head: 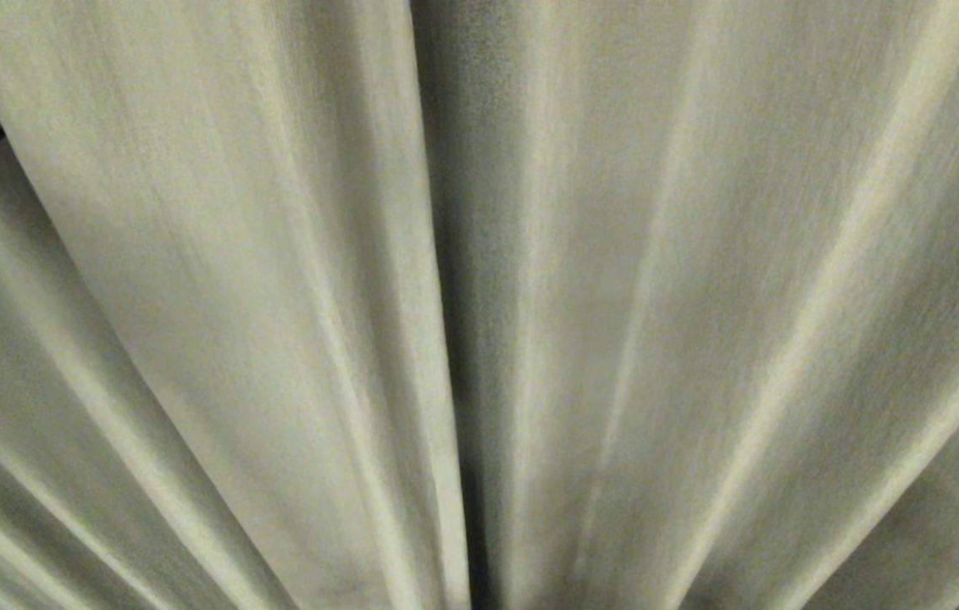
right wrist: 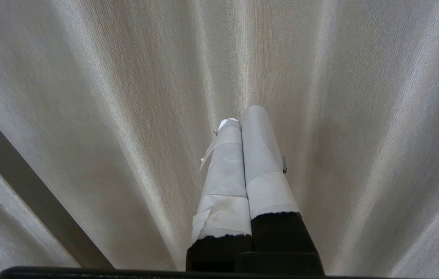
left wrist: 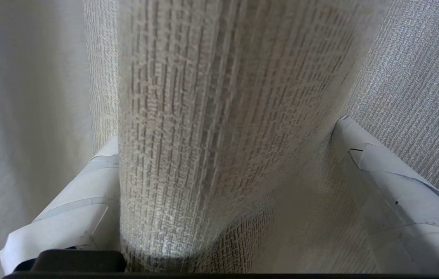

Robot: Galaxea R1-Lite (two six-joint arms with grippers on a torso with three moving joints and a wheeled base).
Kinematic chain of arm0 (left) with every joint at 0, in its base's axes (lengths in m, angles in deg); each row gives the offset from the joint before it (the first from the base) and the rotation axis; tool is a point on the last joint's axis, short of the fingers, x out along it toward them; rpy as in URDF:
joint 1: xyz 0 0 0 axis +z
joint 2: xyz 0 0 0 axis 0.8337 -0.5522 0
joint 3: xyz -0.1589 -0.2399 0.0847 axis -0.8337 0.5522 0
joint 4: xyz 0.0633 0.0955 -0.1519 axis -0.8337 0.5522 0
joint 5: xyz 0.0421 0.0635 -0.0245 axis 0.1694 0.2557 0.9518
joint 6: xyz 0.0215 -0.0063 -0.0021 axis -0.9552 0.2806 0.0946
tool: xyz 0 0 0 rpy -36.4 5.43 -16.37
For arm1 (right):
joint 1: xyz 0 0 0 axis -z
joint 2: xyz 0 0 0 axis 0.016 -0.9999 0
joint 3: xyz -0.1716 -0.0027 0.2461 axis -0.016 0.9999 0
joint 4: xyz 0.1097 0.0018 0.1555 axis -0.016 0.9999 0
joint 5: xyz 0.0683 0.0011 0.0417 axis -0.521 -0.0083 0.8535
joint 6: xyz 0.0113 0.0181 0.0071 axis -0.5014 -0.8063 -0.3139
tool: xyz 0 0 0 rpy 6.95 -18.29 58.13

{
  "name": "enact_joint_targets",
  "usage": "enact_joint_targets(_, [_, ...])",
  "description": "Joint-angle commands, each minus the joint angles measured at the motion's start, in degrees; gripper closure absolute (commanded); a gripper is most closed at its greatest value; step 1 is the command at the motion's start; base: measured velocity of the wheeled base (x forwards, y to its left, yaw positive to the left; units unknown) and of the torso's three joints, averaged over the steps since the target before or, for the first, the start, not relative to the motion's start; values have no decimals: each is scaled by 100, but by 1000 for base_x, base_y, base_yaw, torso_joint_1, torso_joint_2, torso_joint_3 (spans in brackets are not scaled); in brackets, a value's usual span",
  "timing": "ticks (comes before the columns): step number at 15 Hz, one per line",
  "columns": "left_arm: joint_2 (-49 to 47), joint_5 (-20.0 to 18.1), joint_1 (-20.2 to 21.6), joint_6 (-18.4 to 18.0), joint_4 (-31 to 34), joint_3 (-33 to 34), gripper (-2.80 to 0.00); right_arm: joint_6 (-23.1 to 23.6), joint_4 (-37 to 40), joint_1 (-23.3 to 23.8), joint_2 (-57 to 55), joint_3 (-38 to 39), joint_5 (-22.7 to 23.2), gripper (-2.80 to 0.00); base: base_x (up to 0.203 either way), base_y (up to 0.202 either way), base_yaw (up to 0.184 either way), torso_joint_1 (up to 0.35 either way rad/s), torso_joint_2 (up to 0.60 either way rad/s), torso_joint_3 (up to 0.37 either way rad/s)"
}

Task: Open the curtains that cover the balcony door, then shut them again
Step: Pull the outer curtains open on both sides

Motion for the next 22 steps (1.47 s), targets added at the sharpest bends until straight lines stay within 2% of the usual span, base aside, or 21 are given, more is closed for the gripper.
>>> enact_joint_targets(1, [-370, -11, 1, 3, -13, -290, -280, -2, -3, -6, 0, 0, -2, 0, 0, 0, 0, 0, 0, 0])
enact_joint_targets(2, [-404, -11, 0, 3, -15, -290, -280, -2, -3, -4, 0, 0, -2, 0, 0, 0, 0, 0, 0, 0])
enact_joint_targets(3, [-414, -21, -8, 3, -13, -290, -72, -2, -3, -6, 0, 0, -2, 0, 0, 0, 0, 0, 0, 0])
enact_joint_targets(4, [-433, -114, -16, 3, -17, -293, 0, -2, -3, -1, 0, 0, -2, 0, 0, 0, 0, 0, 0, 0])
enact_joint_targets(6, [-440, -397, 18, -14, -22, -299, 0, -2, -3, -3, 0, 0, -2, 0, 0, 0, 0, 0, 0, 0])
enact_joint_targets(8, [-432, -451, 80, -13, -22, -360, 0, -2, -3, 3, 0, 0, -2, 0, 0, 0, 0, 0, 0, 0])
enact_joint_targets(12, [-607, -472, 82, -10, -15, -960, 0, -2, -3, -1, 0, 0, -2, 0, 0, 0, 0, 0, 0, 0])
enact_joint_targets(15, [-803, -629, -16, -39, -6, -1587, 0, -2, -3, 3, 0, 0, -2, 0, 0, 0, 0, 0, 0, 0])
enact_joint_targets(18, [-855, -810, -276, -482, -4, -1754, 0, -2, -3, -4, 0, 0, -2, 0, 0, 0, 0, 0, 0, 0])
enact_joint_targets(22, [-809, -811, -258, -840, -17, -1766, 0, -2, -3, 2, 0, 0, -2, 0, 0, 0, 0, 0, 0, 0])
